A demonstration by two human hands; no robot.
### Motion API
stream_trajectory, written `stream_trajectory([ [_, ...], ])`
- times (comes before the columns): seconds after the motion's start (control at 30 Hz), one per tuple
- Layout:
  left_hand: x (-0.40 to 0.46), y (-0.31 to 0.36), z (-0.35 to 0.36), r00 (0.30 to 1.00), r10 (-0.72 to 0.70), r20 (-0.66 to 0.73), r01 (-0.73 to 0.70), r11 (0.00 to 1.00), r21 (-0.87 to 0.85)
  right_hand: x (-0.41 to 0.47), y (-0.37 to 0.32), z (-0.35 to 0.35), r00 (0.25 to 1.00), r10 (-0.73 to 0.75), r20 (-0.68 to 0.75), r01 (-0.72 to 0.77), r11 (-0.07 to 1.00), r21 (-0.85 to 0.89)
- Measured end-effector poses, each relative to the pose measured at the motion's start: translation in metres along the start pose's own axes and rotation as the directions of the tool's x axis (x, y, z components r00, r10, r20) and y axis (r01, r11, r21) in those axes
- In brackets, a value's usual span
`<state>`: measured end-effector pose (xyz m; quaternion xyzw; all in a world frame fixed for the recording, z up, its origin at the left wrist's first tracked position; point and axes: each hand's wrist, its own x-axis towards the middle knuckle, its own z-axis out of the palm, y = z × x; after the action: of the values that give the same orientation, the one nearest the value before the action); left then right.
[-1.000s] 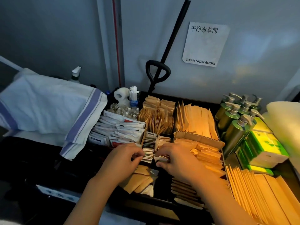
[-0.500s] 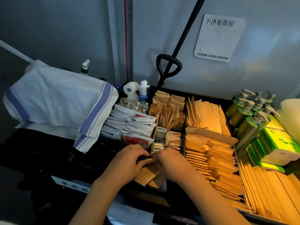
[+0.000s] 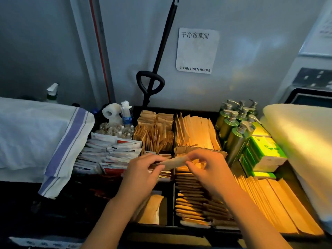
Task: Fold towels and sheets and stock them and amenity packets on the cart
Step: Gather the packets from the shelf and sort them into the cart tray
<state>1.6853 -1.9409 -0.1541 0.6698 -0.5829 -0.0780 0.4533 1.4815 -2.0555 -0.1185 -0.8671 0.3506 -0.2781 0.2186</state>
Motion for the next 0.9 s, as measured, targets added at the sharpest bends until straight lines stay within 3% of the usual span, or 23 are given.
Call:
stream_trajectory([
  [0.13,0.020,0.017,0.027,0.999,0.049,-0.002,-0.049,0.998,0.038,-0.002,0.017,-0.024,0.994,-0.098,-0.040,0.098,0.995,-0.013],
  [0.37,0.036,0.031,0.052,0.989,0.147,0.031,-0.150,0.982,0.114,0.007,0.030,-0.034,0.991,-0.085,0.099,0.100,0.982,-0.162],
  [0.47,0.038,0.026,0.062,0.990,0.128,0.052,-0.135,0.977,0.168,0.016,0.029,-0.028,0.974,-0.039,0.224,0.097,0.962,-0.257],
  [0.67,0.037,0.003,0.072,0.997,-0.001,0.079,-0.014,0.981,0.193,0.017,0.039,-0.017,0.945,0.062,0.321,0.043,0.949,-0.311],
  [0.8,0.035,0.004,0.077,0.993,0.035,0.111,-0.051,0.988,0.143,0.021,0.039,-0.006,0.953,-0.011,0.304,0.109,0.945,-0.310],
  [0.9,0.039,0.004,0.081,0.991,0.043,0.128,-0.070,0.974,0.214,0.028,0.034,0.002,0.925,0.016,0.380,0.115,0.940,-0.321],
])
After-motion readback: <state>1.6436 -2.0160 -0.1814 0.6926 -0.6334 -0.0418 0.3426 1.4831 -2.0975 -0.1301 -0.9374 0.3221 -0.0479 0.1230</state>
